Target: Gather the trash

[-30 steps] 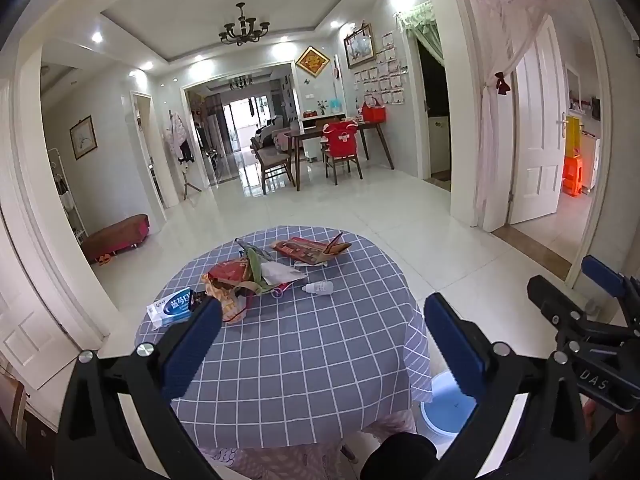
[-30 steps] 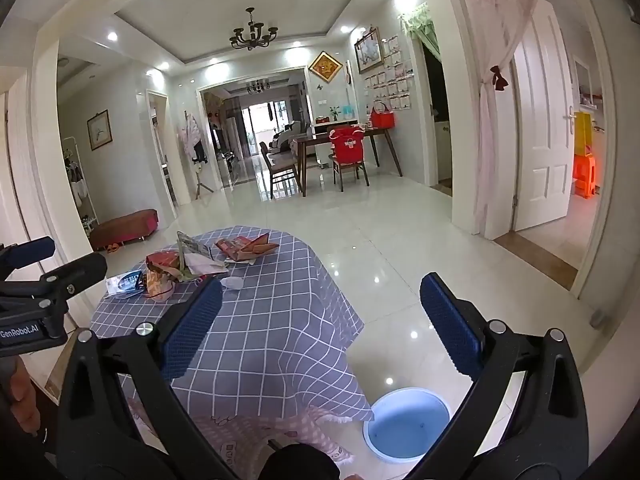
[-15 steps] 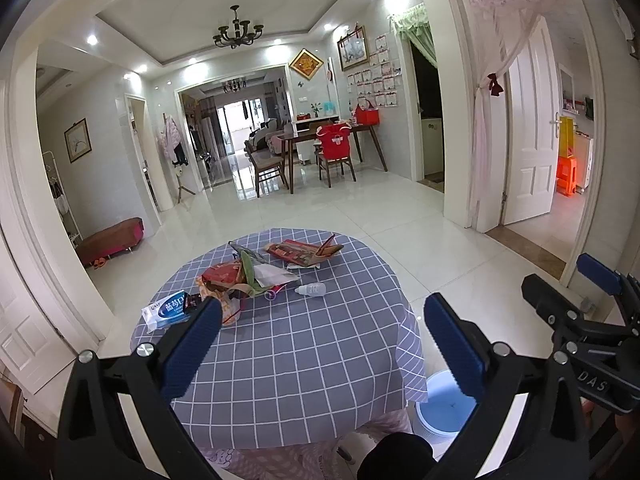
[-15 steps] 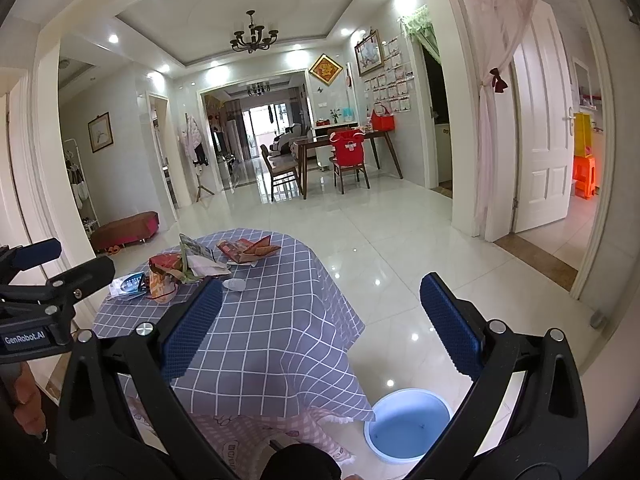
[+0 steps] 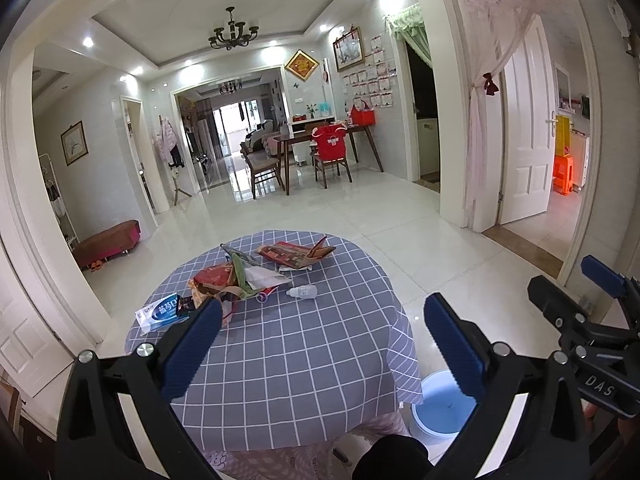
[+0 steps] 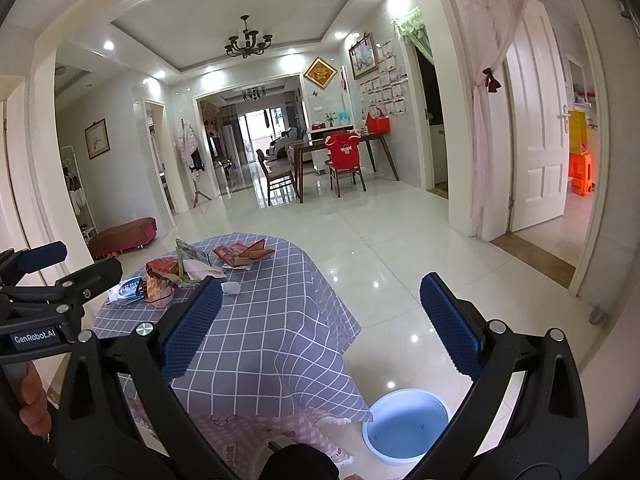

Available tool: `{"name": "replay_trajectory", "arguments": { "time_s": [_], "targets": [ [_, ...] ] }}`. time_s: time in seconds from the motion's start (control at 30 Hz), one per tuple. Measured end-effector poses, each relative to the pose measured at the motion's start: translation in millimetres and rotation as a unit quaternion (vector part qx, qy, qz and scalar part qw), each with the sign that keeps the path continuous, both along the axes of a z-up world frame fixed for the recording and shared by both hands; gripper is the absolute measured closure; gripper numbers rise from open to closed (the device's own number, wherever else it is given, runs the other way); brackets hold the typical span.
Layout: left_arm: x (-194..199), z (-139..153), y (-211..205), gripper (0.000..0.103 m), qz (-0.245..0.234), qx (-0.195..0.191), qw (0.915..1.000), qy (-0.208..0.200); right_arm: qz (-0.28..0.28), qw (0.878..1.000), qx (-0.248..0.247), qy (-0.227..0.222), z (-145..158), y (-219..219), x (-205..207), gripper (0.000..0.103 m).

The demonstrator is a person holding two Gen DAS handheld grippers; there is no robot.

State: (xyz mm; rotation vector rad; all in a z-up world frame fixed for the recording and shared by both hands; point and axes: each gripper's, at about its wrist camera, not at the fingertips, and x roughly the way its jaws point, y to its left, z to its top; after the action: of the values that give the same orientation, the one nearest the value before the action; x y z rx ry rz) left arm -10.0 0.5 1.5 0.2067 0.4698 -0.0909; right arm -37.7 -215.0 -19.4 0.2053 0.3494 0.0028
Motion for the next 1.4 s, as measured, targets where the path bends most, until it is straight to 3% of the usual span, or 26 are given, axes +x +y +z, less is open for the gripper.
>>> {"name": "replay_trajectory", "arguments": {
  "time_s": [1.4],
  "targets": [
    [3.4,-5.7,-15.0,0.004,-0.008,0.006,0.9999,0.005,-0.003,1.000,0.008,0.008,-5.8,-16.2,-1.0,0.006]
  ]
}}
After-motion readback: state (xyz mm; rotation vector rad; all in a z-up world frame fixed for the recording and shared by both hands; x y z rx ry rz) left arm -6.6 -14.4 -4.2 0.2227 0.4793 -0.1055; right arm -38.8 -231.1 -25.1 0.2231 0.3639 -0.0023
